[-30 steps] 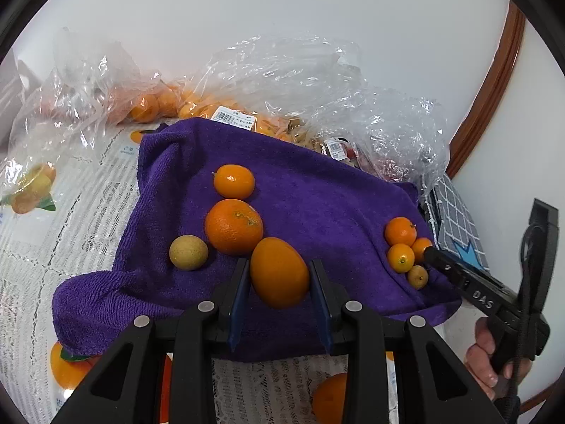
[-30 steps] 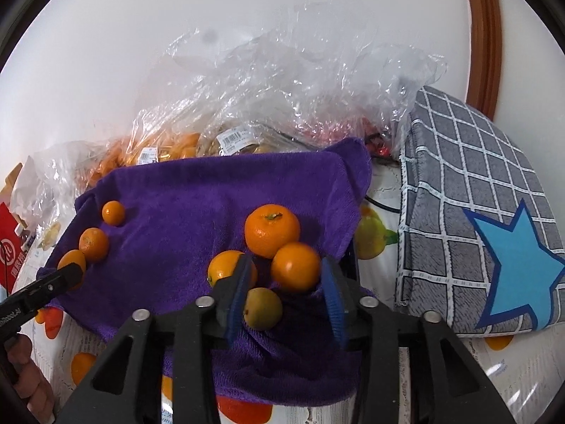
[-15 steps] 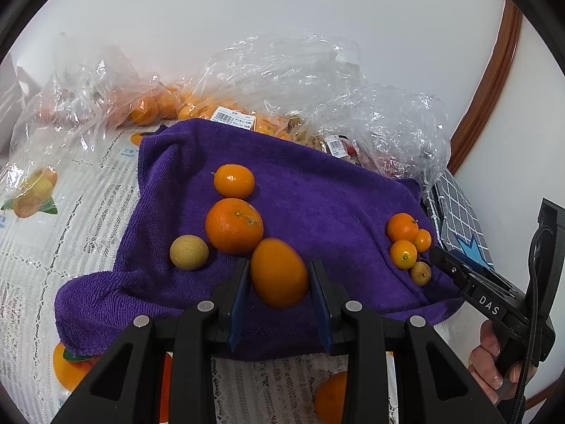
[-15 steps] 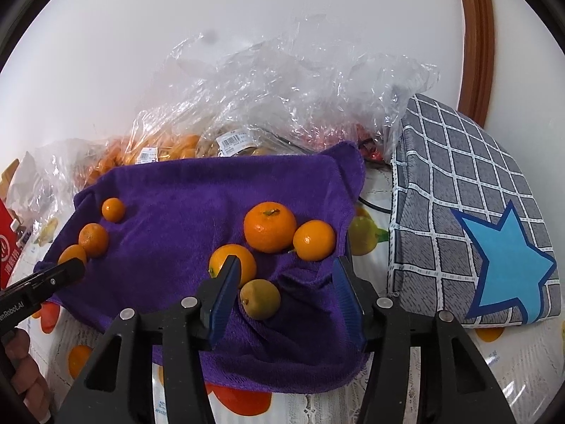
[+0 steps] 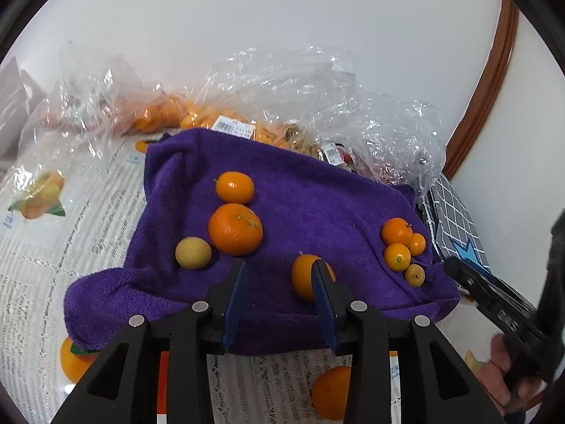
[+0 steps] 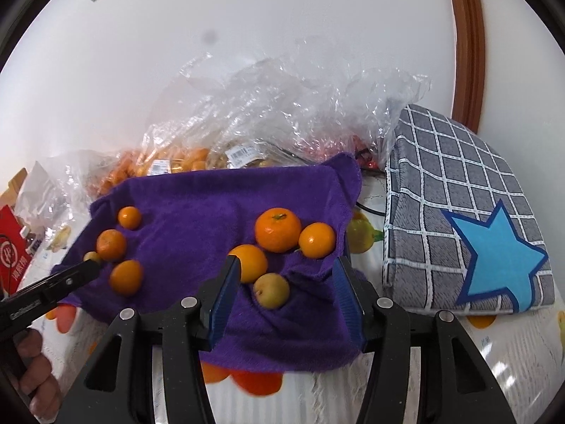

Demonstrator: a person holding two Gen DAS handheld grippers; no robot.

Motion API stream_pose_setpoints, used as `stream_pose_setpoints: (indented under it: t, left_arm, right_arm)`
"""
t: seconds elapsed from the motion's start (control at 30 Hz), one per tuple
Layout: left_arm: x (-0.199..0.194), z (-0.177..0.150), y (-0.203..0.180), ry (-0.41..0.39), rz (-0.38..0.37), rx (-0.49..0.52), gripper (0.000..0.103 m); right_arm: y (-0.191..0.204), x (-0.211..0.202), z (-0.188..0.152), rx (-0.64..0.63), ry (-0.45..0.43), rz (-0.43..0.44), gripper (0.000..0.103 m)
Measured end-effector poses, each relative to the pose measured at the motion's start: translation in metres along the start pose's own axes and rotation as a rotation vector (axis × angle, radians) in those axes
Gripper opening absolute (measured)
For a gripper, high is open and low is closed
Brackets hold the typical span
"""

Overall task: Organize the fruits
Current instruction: 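Lower both oranges onto the towel and open both tools, then grasp a small red fruit with the right tool while the left tool grasps an orange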

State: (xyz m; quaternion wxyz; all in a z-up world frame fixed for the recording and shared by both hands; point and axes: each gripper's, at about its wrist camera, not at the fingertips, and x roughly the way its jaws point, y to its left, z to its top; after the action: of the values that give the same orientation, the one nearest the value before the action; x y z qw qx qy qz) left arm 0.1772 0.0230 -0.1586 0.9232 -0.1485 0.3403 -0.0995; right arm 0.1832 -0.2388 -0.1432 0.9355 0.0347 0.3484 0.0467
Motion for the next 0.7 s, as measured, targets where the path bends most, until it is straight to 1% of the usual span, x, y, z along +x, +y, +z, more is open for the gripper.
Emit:
stream_pose_setpoints:
  t: [0.13, 0.27, 0.37, 0.5, 0.6, 0.7]
  left_arm:
    - [-0.005, -0.001, -0.003, -0.016, 0.004, 0.020, 0.037]
    - [-0.013, -0.003, -0.005, -0.034, 0.009, 0.034, 0.038]
    - [-0.021, -0.007, 0.001, -0.039, -0.010, 0.024, 0.041]
    - [-0.035, -0.011, 0.010, -0.052, -0.026, 0.003, 0.043]
    - [-0.043, -0.016, 0.016, -0.053, -0.018, -0.004, 0.043]
    - [-0.049, -0.019, 0.024, -0.049, -0.010, -0.017, 0.043]
  right_arm:
    - [0.013, -0.021, -0.010, -0.007, 0.004, 0.034, 0.054]
    - [0.035, -0.045, -0.023, -0.055, 0.015, 0.062, 0.054]
    - [0.046, -0.057, -0.035, -0.067, 0.030, 0.093, 0.053]
    - [0.057, -0.064, -0.056, -0.069, 0.073, 0.119, 0.044]
    - [0.064, -0.066, -0.069, -0.064, 0.104, 0.144, 0.042]
    - [0.073, -0.067, -0.079, -0.076, 0.134, 0.214, 0.042]
